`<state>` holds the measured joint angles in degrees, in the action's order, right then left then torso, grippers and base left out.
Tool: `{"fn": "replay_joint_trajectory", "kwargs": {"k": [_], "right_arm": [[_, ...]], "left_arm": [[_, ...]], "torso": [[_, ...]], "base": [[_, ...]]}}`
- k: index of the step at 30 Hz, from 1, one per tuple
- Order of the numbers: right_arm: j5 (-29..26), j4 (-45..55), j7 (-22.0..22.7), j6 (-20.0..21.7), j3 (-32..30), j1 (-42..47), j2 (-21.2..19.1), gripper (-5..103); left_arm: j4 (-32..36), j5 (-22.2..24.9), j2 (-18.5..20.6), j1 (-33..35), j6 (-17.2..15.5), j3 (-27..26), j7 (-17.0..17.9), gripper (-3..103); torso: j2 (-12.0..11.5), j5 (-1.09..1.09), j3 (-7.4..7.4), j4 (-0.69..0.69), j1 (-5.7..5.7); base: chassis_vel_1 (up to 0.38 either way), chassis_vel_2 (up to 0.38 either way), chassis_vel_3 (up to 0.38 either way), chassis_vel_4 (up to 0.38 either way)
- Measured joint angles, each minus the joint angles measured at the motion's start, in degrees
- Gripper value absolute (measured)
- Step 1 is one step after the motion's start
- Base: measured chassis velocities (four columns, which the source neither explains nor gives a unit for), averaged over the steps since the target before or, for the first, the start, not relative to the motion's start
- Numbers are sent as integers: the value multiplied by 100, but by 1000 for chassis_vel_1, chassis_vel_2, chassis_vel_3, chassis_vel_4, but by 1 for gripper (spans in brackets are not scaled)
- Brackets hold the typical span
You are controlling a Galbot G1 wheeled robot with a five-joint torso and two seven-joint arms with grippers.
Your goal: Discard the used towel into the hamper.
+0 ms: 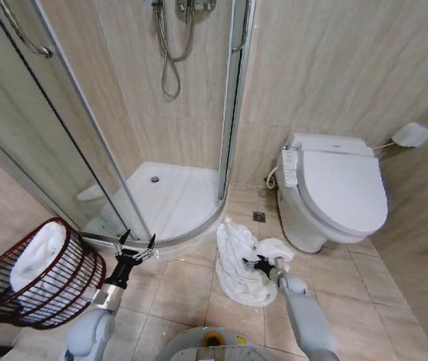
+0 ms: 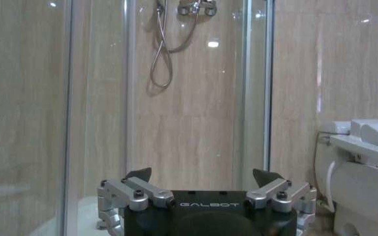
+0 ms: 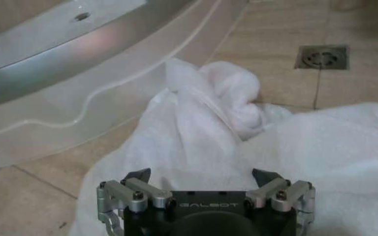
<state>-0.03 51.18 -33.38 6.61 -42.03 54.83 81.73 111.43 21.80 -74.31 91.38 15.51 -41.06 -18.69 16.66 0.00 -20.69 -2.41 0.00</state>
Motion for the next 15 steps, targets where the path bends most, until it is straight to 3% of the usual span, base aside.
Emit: {"fn": "replay_joint_trajectory", "kwargs": {"k": [14, 15], "right_arm": [[554, -1014, -201, -522, -676, -500, 90, 103], [624, -1127, -201, -576, -750, -564, 101, 99]], "left_arm": [[9, -63, -46, -31, -31, -5, 11, 100], [10, -66, -50, -34, -32, -4, 11, 100]], "torso": [[0, 0, 0, 0, 0], [0, 0, 0, 0, 0]], "base": [[0, 0, 0, 0], [0, 0, 0, 0]]}}
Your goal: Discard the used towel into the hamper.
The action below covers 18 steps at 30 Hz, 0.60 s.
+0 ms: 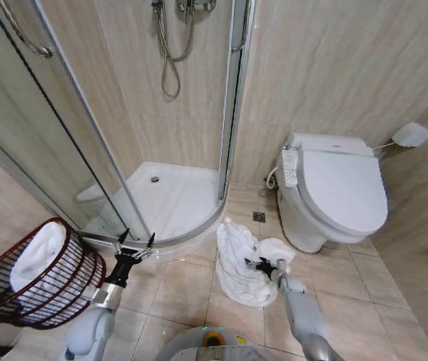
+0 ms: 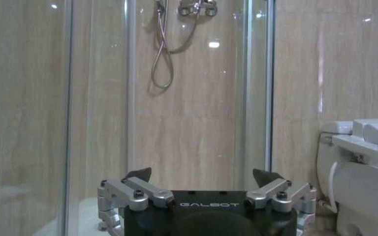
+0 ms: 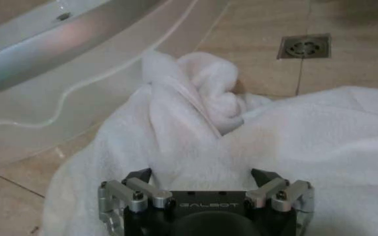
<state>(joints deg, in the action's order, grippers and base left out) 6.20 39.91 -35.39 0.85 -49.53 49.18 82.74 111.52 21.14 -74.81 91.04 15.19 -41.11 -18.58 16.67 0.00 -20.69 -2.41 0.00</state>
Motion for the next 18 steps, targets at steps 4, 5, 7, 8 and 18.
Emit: {"fn": "replay_joint_trajectory", "kwargs": {"k": [4, 5, 7, 8, 18], "right_arm": [[189, -359, 15, -158, -236, -217, 26, 89], [221, -452, 40, -213, -291, -274, 32, 84], [228, -536, 90, -269, -356, -332, 41, 73], [228, -536, 90, -269, -356, -332, 41, 73], [200, -530, 181, -397, -392, -334, 112, 35]], "left_arm": [[0, -23, -13, -3, -3, 5, 4, 100], [0, -28, -14, -4, -4, 7, 5, 100], [0, -34, -14, -7, -4, 9, 7, 100], [0, -34, -14, -7, -4, 9, 7, 100], [-20, -28, -13, -48, -7, 40, 9, 100]], "torso": [[0, 0, 0, 0, 0], [0, 0, 0, -1, 0], [0, 1, 0, -1, 0], [0, 1, 0, -1, 0], [0, 0, 0, 0, 0]], "base": [[0, 0, 0, 0], [0, 0, 0, 0], [0, 0, 0, 0], [0, 0, 0, 0], [0, 0, 0, 0]]}}
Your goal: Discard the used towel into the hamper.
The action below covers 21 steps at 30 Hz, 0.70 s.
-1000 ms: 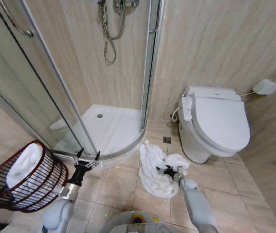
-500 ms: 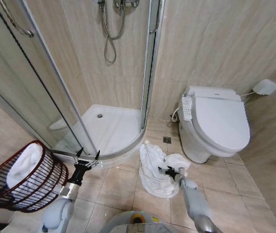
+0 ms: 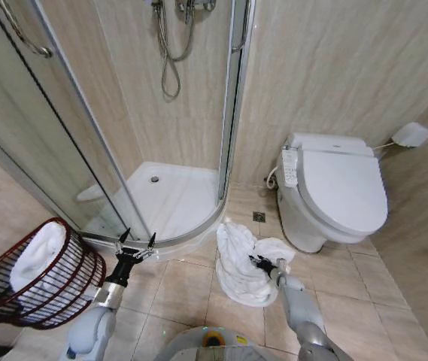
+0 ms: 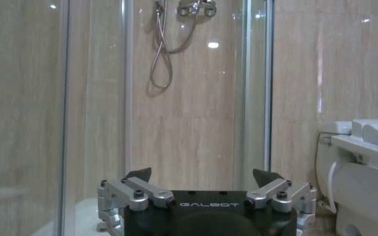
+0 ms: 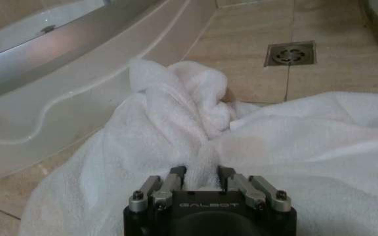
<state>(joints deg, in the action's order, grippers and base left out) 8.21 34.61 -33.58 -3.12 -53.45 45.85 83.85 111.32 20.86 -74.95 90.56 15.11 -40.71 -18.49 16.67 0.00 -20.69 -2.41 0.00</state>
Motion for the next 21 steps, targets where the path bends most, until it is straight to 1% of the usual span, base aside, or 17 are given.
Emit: {"fn": "replay_joint_trajectory", "kwargs": {"k": [1, 3, 4, 5, 6, 7, 9, 10, 11, 13, 14, 16, 18, 21], "right_arm": [[0, 0, 0, 0, 0, 0, 0, 35], [0, -5, 50, -19, -14, -24, 24, 24], [0, -5, 50, -19, -14, -24, 24, 24], [-8, -9, 83, -33, -16, -36, 31, 19], [-23, -10, 112, -54, -16, -42, 35, 19], [-49, -7, 159, -96, -9, -44, 38, 10], [-56, 2, 207, -148, -9, -43, 45, 10], [-17, 30, 307, -252, -39, -40, 70, 8], [19, 64, 399, -339, -74, -34, 97, 7], [-47, 318, 724, -490, -95, 85, 205, 7], [-47, 318, 724, -490, -95, 85, 205, 7], [-211, 856, 1112, -641, 45, 375, 298, 7], [-230, 1041, 1183, -668, 93, 462, 315, 7], [-264, 2113, 1504, -778, 409, 922, 338, 7]], "left_arm": [[0, 0, 0, 0, 0, 0, 0, 100], [-1, 16, 3, 16, 2, -5, 1, 100], [-1, 16, 3, 16, 2, -5, 1, 100], [0, 24, 6, 25, 4, -13, 2, 100], [2, 29, 9, 32, 7, -19, 3, 100], [6, 35, 13, 36, 12, -27, 5, 100], [11, 39, 15, 37, 13, -28, 6, 100], [20, 43, 15, 37, 15, -28, 8, 100], [31, 44, 12, 36, 16, -24, 9, 100], [73, 48, -4, 35, 17, 3, 10, 100], [73, 48, -4, 35, 17, 3, 10, 100], [117, 51, -19, 42, 20, 27, 10, 100], [124, 52, -22, 44, 24, 30, 10, 100], [146, 66, -47, 83, 79, 32, 10, 100]], "torso": [[0, 0, 0, 0, 0], [0, 0, 0, 0, 0], [0, 0, 0, 0, 0], [0, 0, 0, 0, 0], [0, 0, 0, -1, 0], [0, 0, 0, -1, 0], [0, 0, 0, 0, 0], [0, 0, 0, 0, 0], [0, 0, 0, -1, 0], [0, 0, 0, -2, 0], [0, 0, 0, -2, 0], [0, 1, 0, 0, 0], [0, 1, 0, 1, 0], [0, 1, 0, 0, 0]], "base": [[0, 0, 0, 0], [0, 0, 0, 0], [0, 0, 0, 0], [0, 0, 0, 0], [0, 0, 0, 0], [0, 0, 0, 0], [0, 0, 0, 0], [0, 0, 0, 0], [0, 0, 0, 0], [0, 0, 0, 0], [0, 0, 0, 0], [0, 0, 0, 0], [0, 0, 0, 0], [0, 0, 0, 0]]}}
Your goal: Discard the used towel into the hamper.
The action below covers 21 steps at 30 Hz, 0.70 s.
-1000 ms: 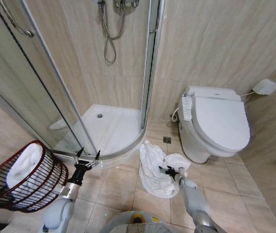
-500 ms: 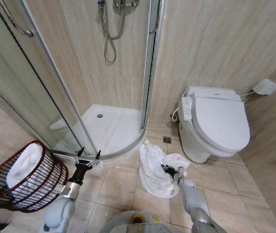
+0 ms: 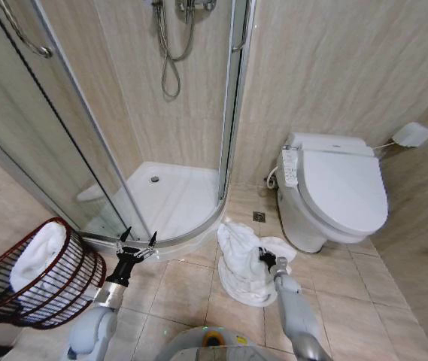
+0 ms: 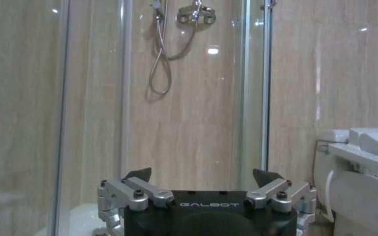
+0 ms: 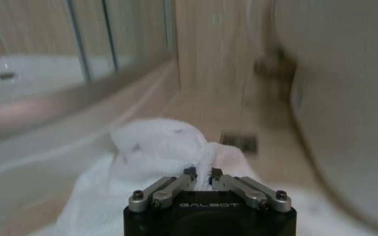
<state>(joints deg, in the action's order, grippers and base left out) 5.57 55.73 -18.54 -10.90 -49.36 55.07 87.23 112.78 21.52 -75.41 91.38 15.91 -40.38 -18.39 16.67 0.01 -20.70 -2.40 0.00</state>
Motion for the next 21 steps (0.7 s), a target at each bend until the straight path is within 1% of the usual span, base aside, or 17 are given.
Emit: {"fn": "replay_joint_trajectory", "kwargs": {"k": [1, 5, 6, 7, 9, 10, 11, 13, 14, 16, 18, 19, 20, 21], "right_arm": [[0, 0, 0, 0, 0, 0, 0, 7], [-37, 1520, 249, -44, 252, 536, -22, 7], [-37, 1520, 249, -44, 252, 536, -22, 7], [-83, 1856, 289, -28, 300, 663, -41, 7], [-245, 2665, 402, 135, 422, 967, -109, 7], [-245, 2665, 402, 135, 422, 967, -109, 7], [-340, 3063, 470, 253, 482, 1117, -154, 7], [-564, 3985, 679, 621, 634, 1478, -275, 7], [-564, 3985, 679, 621, 634, 1478, -275, 7], [-902, 5078, 828, 1182, 746, 1843, -470, 7], [-1185, 5913, 890, 1686, 752, 2042, -686, 7], [-1361, 6257, 926, 1903, 722, 2108, -819, 7], [-1361, 6257, 926, 1903, 722, 2108, -819, 7], [-1602, 6649, 984, 2177, 654, 2169, -1006, 7]], "left_arm": [[0, 0, 0, 0, 0, 0, 0, 100], [21, 41, -13, 62, 61, -2, 0, 100], [21, 41, -13, 62, 61, -2, 0, 100], [24, 53, -14, 67, 70, -2, 0, 100], [25, 70, -28, 62, 99, -2, 68, 100], [25, 70, -28, 62, 99, -2, 68, 100], [26, 73, -38, 60, 113, -1, 123, 100], [75, 76, -83, 65, 124, -12, 210, 100], [75, 76, -83, 65, 124, -12, 210, 100], [161, 96, -132, 115, 129, -40, 332, 100], [220, 134, -151, 172, 148, -56, 389, 100], [235, 150, -154, 193, 166, -60, 405, 100], [235, 150, -154, 193, 166, -60, 405, 100], [252, 170, -159, 208, 193, -65, 420, 100]], "torso": [[0, 0, 0, 0, 0], [0, -1, 0, -2, 0], [0, -1, 0, -2, 0], [0, -1, 0, -1, 0], [0, -2, 0, -1, 0], [0, -2, 0, -1, 0], [0, -1, 0, 0, 0], [0, -1, 1, 0, 0], [0, -1, 1, 0, 0], [0, 1, 0, 0, 0], [1, -4, 1, 0, 0], [1, -1, 1, -2, 1], [1, -1, 1, -2, 1], [1, 2, 1, -2, 0]], "base": [[0, 0, 0, 0], [0, 0, 0, 0], [0, 0, 0, 0], [0, 0, 0, 0], [0, 0, 0, 0], [0, 0, 0, 0], [0, 0, 0, 0], [0, 0, 0, 0], [0, 0, 0, 0], [0, 0, 0, 0], [0, 0, 0, 0], [0, 0, 0, 0], [0, 0, 0, 0], [0, 0, 0, 0]]}}
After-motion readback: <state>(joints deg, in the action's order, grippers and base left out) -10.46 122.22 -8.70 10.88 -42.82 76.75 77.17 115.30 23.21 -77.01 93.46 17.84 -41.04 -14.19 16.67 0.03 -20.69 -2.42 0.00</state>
